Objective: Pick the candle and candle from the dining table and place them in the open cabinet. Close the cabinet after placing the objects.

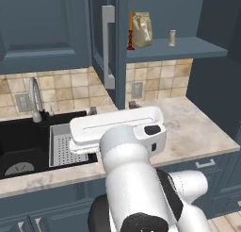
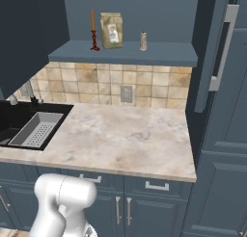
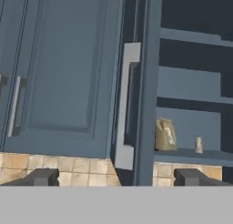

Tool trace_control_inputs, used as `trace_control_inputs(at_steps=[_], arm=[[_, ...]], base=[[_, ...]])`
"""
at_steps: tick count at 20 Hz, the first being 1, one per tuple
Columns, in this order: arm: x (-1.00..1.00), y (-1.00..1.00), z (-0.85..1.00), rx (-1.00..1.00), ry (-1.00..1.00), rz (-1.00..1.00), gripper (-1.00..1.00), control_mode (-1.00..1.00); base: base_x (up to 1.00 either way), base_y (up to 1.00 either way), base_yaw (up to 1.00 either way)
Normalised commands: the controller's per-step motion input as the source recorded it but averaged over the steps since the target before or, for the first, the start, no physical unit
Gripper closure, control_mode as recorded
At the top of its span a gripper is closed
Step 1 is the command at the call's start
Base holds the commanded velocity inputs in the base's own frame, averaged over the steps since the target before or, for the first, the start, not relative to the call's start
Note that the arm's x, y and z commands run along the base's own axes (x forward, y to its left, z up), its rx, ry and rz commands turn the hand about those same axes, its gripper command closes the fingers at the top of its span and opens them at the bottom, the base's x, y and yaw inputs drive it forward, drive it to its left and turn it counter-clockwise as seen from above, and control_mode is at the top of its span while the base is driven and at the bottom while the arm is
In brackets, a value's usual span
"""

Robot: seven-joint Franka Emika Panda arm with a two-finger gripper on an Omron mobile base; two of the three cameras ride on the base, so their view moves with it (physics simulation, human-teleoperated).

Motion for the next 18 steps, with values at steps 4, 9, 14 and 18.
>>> trace_control_inputs(at_steps=[4, 9, 14, 18], arm=[[0.71, 0.57, -0.26, 0.0, -0.09, -0.09, -1.0, -1.0], [0.8, 0.57, -0.23, 0.0, -0.11, -0.14, -1.0, -1.0], [0.69, 0.51, -0.1, 0.0, -0.06, -0.28, -1.0, -1.0], [0.3, 0.01, 0.08, 0.04, 0.12, -0.31, -1.0, -1.0]], base=[[0.0, 0.0, 0.0], [0.0, 0.0, 0.0], [0.0, 0.0, 0.0], [0.0, 0.0, 0.0]])
